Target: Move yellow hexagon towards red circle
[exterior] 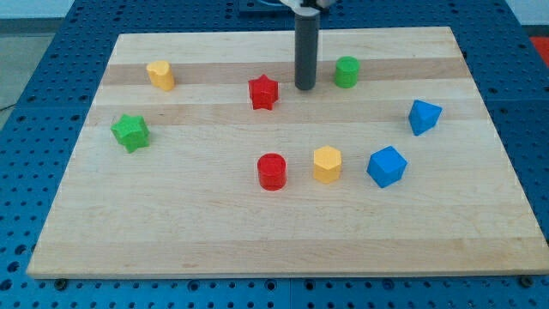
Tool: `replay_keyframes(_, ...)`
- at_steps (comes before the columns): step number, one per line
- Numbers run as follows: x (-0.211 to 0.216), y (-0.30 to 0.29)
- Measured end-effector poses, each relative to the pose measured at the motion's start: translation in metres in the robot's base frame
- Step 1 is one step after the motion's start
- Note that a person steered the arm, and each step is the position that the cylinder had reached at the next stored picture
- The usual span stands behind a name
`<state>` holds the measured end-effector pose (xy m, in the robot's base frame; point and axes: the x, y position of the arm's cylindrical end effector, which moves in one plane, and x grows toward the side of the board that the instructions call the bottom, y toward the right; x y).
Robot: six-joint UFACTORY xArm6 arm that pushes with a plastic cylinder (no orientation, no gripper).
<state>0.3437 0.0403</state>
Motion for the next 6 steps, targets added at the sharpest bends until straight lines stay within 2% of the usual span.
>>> replay_keyframes(2, 0.088, 0.051)
replay_keyframes(3, 0.098, 0.051)
replay_keyframes(5, 0.158, 0.021)
replay_keyframes(6, 0.14, 0.018)
